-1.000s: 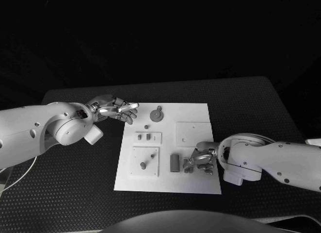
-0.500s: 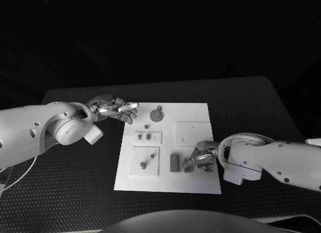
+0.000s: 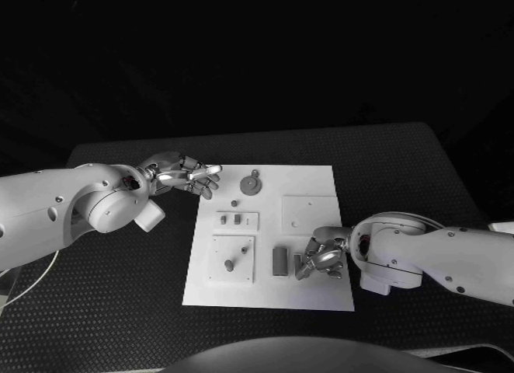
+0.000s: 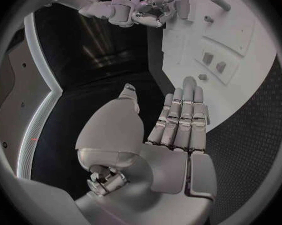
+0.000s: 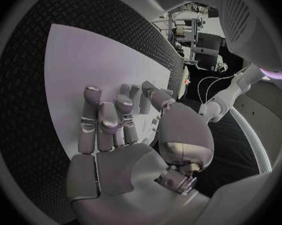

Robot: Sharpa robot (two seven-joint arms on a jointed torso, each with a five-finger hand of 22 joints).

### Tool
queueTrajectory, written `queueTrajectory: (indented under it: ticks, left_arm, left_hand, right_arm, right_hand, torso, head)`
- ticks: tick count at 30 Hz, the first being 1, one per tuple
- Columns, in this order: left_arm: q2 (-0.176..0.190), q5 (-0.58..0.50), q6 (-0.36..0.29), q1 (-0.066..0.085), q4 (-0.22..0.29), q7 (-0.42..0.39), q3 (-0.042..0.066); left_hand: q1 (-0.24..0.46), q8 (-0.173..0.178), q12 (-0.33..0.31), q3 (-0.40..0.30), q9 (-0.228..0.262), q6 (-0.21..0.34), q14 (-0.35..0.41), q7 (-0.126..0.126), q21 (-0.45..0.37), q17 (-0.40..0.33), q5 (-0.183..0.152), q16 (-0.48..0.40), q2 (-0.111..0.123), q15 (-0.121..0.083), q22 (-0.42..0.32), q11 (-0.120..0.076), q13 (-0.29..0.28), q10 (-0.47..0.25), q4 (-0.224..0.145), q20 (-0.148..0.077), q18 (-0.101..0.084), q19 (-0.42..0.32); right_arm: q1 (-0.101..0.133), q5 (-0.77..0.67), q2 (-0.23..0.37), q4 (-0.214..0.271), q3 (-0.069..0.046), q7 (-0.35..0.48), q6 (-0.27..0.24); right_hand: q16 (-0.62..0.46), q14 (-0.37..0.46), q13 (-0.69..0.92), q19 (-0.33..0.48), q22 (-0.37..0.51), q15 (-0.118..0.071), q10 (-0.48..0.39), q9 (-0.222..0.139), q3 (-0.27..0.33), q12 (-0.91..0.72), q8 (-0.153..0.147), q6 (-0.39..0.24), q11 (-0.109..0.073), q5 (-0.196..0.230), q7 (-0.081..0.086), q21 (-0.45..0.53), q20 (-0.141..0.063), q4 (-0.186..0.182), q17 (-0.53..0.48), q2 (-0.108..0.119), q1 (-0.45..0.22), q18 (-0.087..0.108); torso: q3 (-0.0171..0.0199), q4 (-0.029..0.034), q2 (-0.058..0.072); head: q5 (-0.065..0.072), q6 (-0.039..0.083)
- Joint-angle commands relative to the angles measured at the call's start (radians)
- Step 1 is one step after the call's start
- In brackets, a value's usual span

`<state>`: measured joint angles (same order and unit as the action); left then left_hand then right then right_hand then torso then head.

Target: Assemble the parts on the task board

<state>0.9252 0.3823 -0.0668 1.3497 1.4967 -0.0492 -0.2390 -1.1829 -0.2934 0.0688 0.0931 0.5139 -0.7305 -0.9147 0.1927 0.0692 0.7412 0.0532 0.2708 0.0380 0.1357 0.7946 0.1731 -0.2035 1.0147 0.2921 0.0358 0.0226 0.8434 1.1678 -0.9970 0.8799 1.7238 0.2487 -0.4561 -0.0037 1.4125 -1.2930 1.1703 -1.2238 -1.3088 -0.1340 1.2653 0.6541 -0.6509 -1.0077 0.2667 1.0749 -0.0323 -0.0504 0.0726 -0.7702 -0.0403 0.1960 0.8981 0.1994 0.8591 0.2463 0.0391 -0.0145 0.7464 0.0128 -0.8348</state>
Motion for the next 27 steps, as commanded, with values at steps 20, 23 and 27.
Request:
queueTrajectory:
  ticks: [20, 23, 27]
  left_arm:
    - [-0.003, 0.004, 0.02, 0.0, 0.001, -0.005, 0.0]
    - [-0.003, 0.004, 0.02, 0.0, 0.001, -0.004, 0.0]
    - [-0.002, 0.004, 0.019, 0.0, 0.001, -0.003, 0.0]
  left_hand:
    - [-0.005, -0.004, 0.003, 0.008, -0.002, -0.002, -0.006, 0.022, 0.004, 0.001, -0.004, -0.007, -0.008, -0.002, -0.002, 0.0, 0.001, 0.006, 0.002, -0.002, 0.013, 0.003]
    - [-0.005, -0.004, 0.003, 0.008, -0.002, -0.002, -0.006, 0.022, 0.004, 0.001, -0.004, -0.007, -0.008, -0.002, -0.002, 0.0, 0.001, 0.006, 0.002, -0.002, 0.013, 0.003]
    - [-0.006, -0.004, 0.003, 0.008, -0.002, -0.002, -0.006, 0.022, 0.004, 0.001, -0.004, -0.007, -0.008, -0.002, -0.002, 0.0, 0.002, 0.006, 0.002, -0.002, 0.013, 0.003]
  right_arm:
    - [-0.017, -0.045, -0.016, -0.024, 0.0, -0.007, 0.007]
    - [-0.019, -0.043, -0.018, -0.027, 0.0, -0.009, 0.006]
    - [-0.02, -0.048, -0.022, -0.032, 0.0, -0.02, 0.008]
  right_hand:
    - [-0.002, 0.003, -0.002, 0.007, -0.013, -0.011, 0.003, -0.003, 0.034, 0.003, 0.005, 0.009, -0.01, 0.001, -0.004, 0.01, 0.006, -0.029, -0.001, -0.074, -0.033, 0.016]
    - [-0.002, 0.003, -0.002, 0.008, -0.014, -0.011, 0.002, -0.003, 0.038, 0.003, 0.005, 0.009, -0.01, 0.001, -0.005, 0.01, 0.005, -0.027, 0.0, -0.087, -0.037, 0.016]
    - [-0.001, 0.004, -0.001, 0.01, -0.016, -0.012, 0.002, -0.004, 0.04, 0.003, 0.005, 0.011, -0.011, 0.001, -0.005, 0.01, 0.003, -0.016, 0.0, -0.112, -0.032, 0.016]
  torso:
    - [-0.0005, 0.0001, 0.0]
    - [-0.0003, 0.0005, 0.0]
    - [-0.0003, 0.0004, 0.0]
  head:
    - [0.001, -0.001]
    - [0.0, -0.003]
    - [0.0, -0.004]
